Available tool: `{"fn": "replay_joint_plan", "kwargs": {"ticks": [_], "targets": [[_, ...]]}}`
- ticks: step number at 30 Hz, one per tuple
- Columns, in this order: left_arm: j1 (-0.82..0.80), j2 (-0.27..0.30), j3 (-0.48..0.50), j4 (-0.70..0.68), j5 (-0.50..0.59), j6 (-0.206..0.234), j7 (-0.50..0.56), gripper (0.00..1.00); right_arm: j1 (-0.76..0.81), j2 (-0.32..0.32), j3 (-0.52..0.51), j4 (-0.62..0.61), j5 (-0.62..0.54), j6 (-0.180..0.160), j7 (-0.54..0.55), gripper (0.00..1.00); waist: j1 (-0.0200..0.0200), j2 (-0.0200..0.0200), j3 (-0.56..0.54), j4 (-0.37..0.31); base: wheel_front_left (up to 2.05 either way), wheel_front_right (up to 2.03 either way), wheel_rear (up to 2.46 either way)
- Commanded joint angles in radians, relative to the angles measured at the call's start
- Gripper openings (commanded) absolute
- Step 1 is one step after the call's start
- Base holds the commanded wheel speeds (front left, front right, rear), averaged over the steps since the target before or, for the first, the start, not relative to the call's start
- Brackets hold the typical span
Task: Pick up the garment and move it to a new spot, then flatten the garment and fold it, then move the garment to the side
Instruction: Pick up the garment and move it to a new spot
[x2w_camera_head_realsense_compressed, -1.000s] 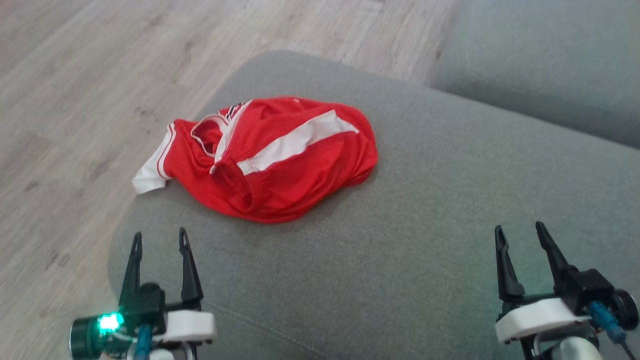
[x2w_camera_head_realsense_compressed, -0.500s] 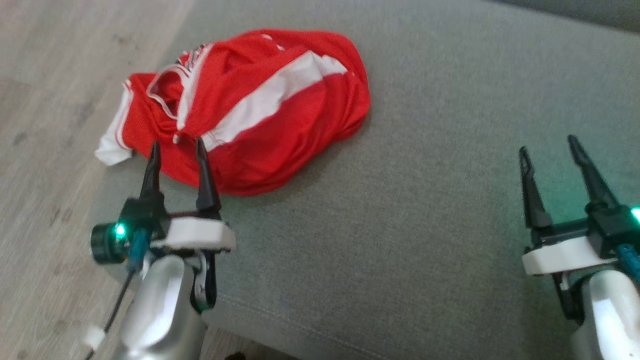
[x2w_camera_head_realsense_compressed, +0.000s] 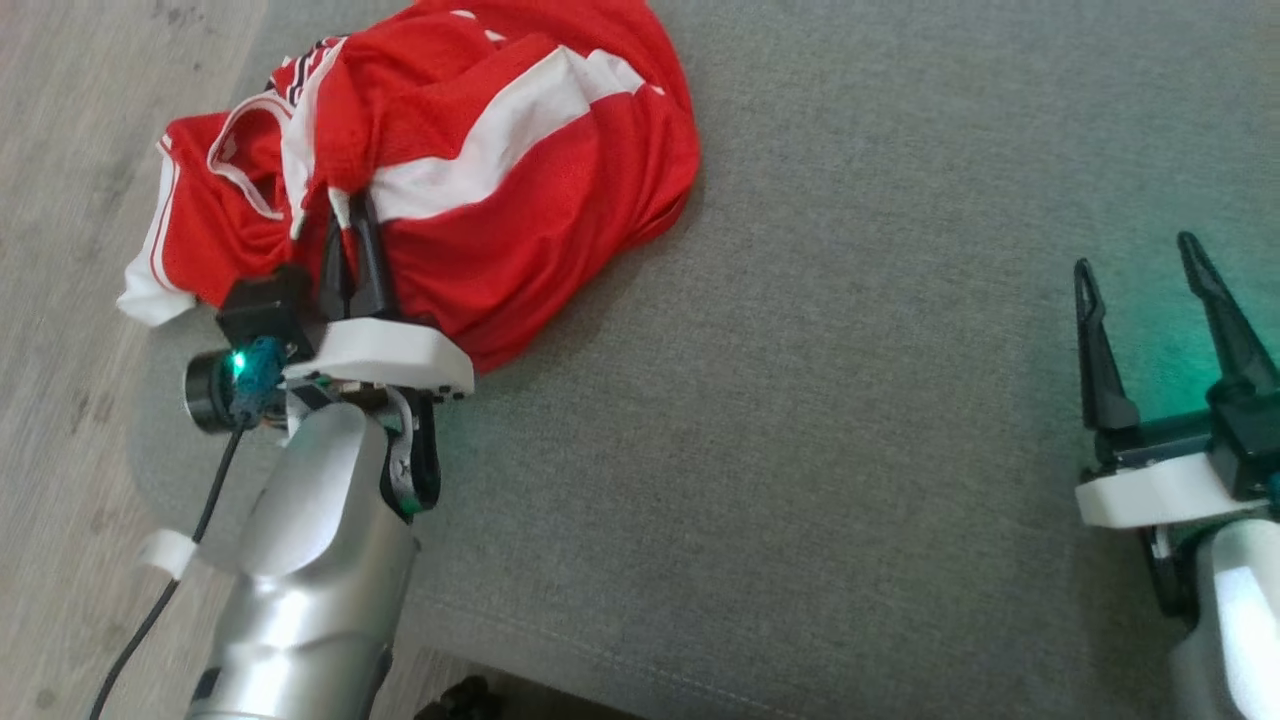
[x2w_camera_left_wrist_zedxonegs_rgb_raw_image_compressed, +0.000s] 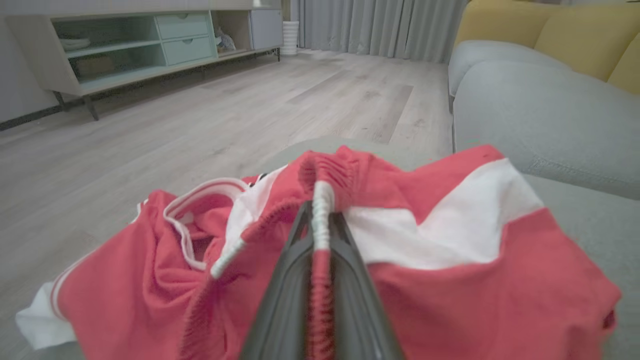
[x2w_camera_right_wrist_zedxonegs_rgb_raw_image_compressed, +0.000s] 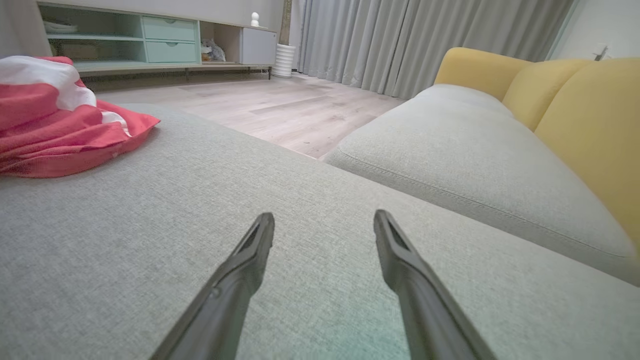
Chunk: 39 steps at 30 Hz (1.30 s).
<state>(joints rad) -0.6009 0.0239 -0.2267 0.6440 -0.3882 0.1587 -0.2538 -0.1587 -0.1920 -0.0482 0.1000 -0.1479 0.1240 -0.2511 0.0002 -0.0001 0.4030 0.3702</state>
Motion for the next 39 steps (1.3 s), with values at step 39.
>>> {"fn": "replay_joint_plan", "kwargs": {"ticks": [39], "targets": [[-0.375,0.027,-0.243,-0.038,0.13,-0.214,0.046,0.0,0.033,0.142,0.16,0.109,0.201,0.007,-0.011,1.0,-0.0002,0.0001,-0.321,-0.723,0.0,0.0,0.0]]}}
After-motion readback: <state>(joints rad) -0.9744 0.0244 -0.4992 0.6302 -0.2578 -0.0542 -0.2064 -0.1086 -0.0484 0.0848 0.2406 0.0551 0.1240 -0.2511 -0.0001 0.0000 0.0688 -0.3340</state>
